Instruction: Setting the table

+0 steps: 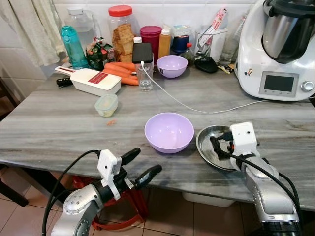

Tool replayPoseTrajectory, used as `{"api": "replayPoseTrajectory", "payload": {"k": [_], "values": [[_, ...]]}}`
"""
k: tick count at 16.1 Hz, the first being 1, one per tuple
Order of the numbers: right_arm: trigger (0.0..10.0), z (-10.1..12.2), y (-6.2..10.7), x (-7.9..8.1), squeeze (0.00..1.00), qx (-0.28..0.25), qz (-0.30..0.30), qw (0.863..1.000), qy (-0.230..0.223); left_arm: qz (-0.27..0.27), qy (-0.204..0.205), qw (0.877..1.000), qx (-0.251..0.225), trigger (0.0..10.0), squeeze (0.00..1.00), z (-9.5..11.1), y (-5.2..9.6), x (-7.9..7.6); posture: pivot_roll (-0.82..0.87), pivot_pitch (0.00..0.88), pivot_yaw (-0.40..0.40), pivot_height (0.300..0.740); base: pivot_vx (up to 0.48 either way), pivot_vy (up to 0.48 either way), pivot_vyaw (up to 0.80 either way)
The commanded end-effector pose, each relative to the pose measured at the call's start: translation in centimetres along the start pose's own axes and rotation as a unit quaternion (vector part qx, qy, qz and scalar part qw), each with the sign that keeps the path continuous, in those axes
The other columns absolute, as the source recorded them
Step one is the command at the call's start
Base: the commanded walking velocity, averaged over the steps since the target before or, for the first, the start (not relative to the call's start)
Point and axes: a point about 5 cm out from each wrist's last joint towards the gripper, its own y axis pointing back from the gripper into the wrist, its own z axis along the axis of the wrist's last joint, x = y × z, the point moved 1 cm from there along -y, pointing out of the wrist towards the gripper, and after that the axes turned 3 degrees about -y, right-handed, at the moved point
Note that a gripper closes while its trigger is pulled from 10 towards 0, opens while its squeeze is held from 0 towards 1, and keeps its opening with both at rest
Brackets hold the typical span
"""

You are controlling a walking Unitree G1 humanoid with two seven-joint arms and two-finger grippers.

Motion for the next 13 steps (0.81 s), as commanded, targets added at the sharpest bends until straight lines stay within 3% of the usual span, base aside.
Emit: {"api": "replayPoseTrajectory", "payload": {"k": [1, 6, 13], "values": [[10.0, 0.1, -0.3, 0.2, 1.0, 0.009, 0.014, 1.0, -0.003, -0.015, -0.003, 1.0, 0.005, 10.0, 0.0, 0.2, 0.1, -0.3, -0.08, 0.0, 0.03, 0.74, 0.0, 0.0, 0.0], [10.0, -0.3, -0.5, 1.3, 1.0, 0.027, 0.056, 0.998, -0.03, -0.019, -0.005, 1.0, 0.01, 10.0, 0.0, 0.3, 0.3, -0.3, -0.08, 0.0, 0.034, 0.74, 0.0, 0.0, 0.0], [10.0, -0.1, -0.4, 4.2, 0.9, 0.036, 0.123, 0.99, -0.061, -0.021, -0.005, 1.0, 0.016, 10.0, 0.0, 0.1, 0.2, -0.2, -0.08, 0.0, 0.037, 0.74, 0.0, 0.0, 0.0]]}}
